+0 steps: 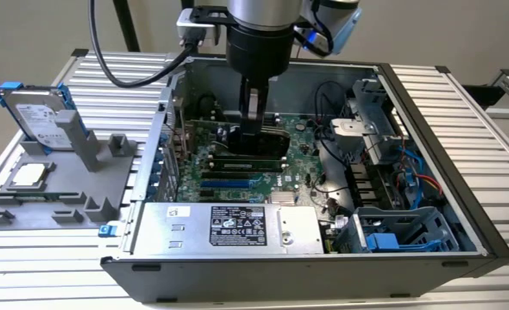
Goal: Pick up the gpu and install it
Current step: 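Insert the gpu into the slot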
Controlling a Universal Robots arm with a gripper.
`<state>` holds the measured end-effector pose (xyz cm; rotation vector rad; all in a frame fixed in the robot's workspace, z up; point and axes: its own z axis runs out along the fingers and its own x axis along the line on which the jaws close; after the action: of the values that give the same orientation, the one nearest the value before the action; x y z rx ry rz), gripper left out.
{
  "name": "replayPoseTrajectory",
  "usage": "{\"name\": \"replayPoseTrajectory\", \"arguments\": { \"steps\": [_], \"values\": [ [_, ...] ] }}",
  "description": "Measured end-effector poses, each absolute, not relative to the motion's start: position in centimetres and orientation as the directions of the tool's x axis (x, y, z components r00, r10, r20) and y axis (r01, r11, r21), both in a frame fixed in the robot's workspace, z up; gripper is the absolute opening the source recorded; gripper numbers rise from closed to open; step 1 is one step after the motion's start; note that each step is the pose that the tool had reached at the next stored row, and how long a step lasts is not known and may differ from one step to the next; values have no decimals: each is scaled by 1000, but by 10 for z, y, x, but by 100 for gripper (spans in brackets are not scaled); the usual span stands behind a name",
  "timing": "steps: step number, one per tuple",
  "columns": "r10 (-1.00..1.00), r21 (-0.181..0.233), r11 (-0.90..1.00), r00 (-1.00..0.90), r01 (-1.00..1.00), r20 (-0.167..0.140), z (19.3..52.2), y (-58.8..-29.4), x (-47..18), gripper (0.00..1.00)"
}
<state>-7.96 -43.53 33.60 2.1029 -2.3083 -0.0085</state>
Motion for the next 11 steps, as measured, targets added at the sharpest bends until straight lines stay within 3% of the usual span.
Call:
{"name": "replayPoseTrajectory", "arguments": {
  "steps": [11],
  "values": [
    [-996,17,93,-93,-996,12,330,-435,-80,0]
  ]
}}
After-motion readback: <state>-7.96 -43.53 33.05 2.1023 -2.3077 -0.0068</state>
